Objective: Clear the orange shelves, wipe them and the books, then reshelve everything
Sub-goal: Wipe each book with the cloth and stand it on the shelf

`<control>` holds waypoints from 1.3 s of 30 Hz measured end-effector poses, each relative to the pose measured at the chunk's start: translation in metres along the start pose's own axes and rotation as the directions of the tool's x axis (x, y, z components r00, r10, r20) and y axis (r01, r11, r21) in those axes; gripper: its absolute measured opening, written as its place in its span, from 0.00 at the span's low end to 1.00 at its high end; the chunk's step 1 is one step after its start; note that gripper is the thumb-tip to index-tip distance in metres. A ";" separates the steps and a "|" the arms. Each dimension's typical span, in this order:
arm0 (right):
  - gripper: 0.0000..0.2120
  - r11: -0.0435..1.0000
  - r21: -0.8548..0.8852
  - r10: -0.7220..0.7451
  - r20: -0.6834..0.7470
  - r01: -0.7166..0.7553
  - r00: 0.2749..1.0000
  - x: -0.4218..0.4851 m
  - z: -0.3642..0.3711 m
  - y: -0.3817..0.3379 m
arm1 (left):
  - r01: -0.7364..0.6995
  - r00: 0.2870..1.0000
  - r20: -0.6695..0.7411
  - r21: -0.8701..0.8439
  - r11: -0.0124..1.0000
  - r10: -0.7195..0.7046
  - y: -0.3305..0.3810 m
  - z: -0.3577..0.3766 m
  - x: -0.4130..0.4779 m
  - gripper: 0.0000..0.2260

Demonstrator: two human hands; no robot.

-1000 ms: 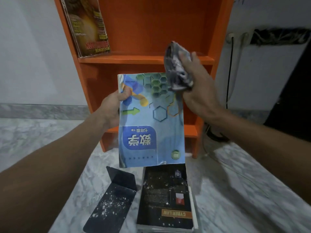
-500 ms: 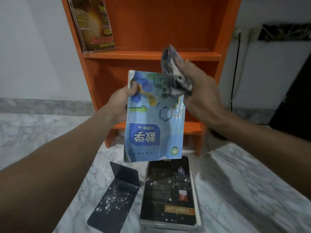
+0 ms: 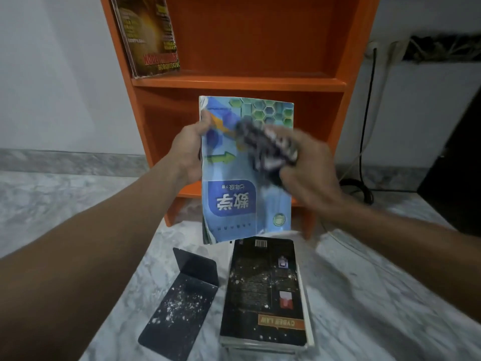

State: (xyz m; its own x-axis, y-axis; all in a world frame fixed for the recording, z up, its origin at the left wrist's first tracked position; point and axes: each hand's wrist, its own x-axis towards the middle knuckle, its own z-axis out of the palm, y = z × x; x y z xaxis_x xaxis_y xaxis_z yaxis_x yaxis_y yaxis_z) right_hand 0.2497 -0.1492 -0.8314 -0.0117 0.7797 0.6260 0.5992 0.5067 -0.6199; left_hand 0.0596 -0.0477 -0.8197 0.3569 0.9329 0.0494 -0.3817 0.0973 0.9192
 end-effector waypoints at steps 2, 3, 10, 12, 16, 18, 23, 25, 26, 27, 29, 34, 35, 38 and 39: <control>0.35 0.991 -0.093 -0.110 -0.108 0.100 0.988 0.038 -0.003 -0.015 | -0.012 0.999 0.037 -0.009 1.000 0.012 0.000 0.008 0.000 0.24; 0.37 0.985 -0.108 -0.144 -0.054 0.138 0.988 0.039 0.003 -0.017 | -0.019 0.998 0.054 -0.014 1.000 0.020 0.001 0.013 -0.001 0.24; 0.28 0.904 -0.199 -0.095 0.771 0.379 0.630 -0.112 0.050 0.034 | -0.038 0.999 -0.022 0.002 0.999 0.039 0.008 0.002 -0.002 0.27; 0.27 0.954 -0.184 -0.029 0.733 0.238 0.680 -0.101 0.036 0.023 | -0.022 0.999 -0.024 0.013 1.000 0.022 0.008 0.000 -0.003 0.28; 0.27 0.987 -0.154 -0.041 0.086 0.054 0.995 -0.006 -0.003 -0.012 | -0.010 1.000 -0.020 0.019 1.000 0.011 0.008 0.006 -0.008 0.26; 0.30 0.978 -0.173 -0.139 -0.105 0.119 0.985 0.038 -0.012 -0.025 | 0.009 1.000 0.024 -0.001 1.000 -0.009 0.007 0.013 -0.008 0.27; 0.43 0.922 -0.321 -0.151 0.214 0.216 0.965 -0.011 0.039 0.002 | 0.026 0.998 0.061 0.007 1.000 -0.027 0.009 0.025 -0.010 0.27; 0.39 0.895 -0.299 -0.146 0.503 0.330 0.852 -0.071 0.052 0.020 | -0.006 1.000 0.012 0.005 1.000 0.006 0.008 0.017 -0.008 0.26; 0.35 0.894 -0.274 -0.087 0.670 0.355 0.737 -0.094 0.052 0.025 | -0.009 1.000 -0.010 -0.013 1.000 0.009 0.007 0.012 -0.006 0.27; 0.32 0.903 -0.248 -0.019 0.792 0.350 0.610 -0.111 0.052 0.029 | -0.009 1.000 -0.029 -0.030 0.999 0.008 0.006 0.008 -0.004 0.27; 0.28 0.944 -0.237 0.091 0.855 0.228 0.510 -0.124 0.052 0.031 | -0.021 0.997 -0.075 -0.052 0.998 0.017 0.003 0.004 0.003 0.27; 0.13 0.928 -0.286 0.366 0.812 -0.237 0.454 -0.073 0.053 0.034 | -0.109 0.943 -0.319 -0.038 0.993 0.091 -0.007 -0.003 0.013 0.18; 0.15 0.905 -0.315 0.411 0.819 -0.286 0.400 -0.067 0.057 0.042 | -0.108 0.929 -0.359 -0.018 0.994 0.094 -0.010 -0.006 0.016 0.17; 0.30 0.852 -0.470 0.523 0.783 -0.231 0.337 -0.080 0.077 0.074 | -0.095 0.901 -0.424 0.015 0.995 0.093 -0.016 -0.012 0.022 0.19; 0.33 0.833 -0.526 0.552 0.767 -0.173 0.327 -0.090 0.084 0.083 | -0.097 0.898 -0.429 0.019 0.995 0.095 -0.017 -0.014 0.024 0.20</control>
State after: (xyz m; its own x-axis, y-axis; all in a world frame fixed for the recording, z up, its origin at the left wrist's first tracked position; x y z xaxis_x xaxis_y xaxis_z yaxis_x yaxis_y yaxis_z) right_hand 0.2336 -0.1466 -0.9791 -0.2873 0.8169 -0.5001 0.9219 0.0942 -0.3758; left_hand 0.0631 -0.0224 -0.8399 -0.0819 0.9960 -0.0359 -0.3985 0.0003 0.9172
